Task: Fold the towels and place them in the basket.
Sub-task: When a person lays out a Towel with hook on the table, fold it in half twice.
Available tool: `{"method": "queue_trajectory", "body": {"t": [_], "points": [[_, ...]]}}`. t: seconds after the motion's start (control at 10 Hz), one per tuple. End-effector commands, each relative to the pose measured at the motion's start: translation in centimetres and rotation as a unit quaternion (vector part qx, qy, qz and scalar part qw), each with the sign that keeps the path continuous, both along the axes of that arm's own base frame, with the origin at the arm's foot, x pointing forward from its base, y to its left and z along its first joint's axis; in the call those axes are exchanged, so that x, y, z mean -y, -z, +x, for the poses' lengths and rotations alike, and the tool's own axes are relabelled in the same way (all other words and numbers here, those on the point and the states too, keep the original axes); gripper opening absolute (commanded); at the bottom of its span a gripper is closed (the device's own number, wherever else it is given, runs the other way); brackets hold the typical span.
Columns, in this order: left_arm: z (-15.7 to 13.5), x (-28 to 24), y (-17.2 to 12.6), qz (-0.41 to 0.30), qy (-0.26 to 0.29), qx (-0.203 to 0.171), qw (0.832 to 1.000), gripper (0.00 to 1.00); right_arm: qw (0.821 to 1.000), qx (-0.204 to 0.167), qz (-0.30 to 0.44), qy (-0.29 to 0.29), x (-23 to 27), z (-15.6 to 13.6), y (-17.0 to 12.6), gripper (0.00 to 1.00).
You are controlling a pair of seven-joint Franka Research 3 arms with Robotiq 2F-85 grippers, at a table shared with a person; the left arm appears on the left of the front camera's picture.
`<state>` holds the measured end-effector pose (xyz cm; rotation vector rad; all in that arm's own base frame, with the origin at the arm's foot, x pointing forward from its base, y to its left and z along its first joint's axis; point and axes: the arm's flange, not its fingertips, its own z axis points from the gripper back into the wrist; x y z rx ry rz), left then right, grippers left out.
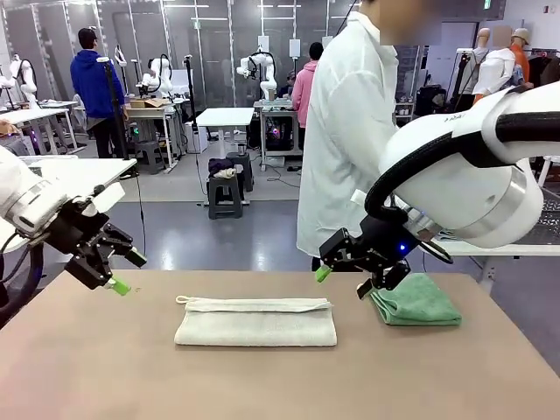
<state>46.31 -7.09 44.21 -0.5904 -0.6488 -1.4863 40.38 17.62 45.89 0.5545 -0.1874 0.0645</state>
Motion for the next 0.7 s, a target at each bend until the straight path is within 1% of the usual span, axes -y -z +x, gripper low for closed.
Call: {"method": "queue_trajectory", "body": {"t": [0.0,0.1,0.3,0.5,0.6], "points": [[0.9,-1.9,1.4,-0.072,0.021,0.004,0.997,1.00,1.000,-0.003,-0.006,-0.006,0.2,0.4,-0.4,1.00],[0.7,-2.6,2.0,-0.096,0.018,0.019,0.995,1.00,1.000,-0.003,-0.006,-0.006,0.2,0.4,-0.4,1.00],[0.6,-2.8,3.1,-0.133,0.005,0.009,0.991,1.00,1.000,-0.003,-0.006,-0.006,0.2,0.4,-0.4,1.00],[0.5,-2.7,3.6,-0.141,0.002,0.007,0.990,1.00,1.000,-0.003,-0.006,-0.006,0.2,0.4,-0.4,1.00],[0.5,-3.3,3.0,-0.119,-0.003,0.007,0.993,1.00,1.000,0.001,-0.003,-0.004,0.0,0.1,-0.2,1.00]]}}
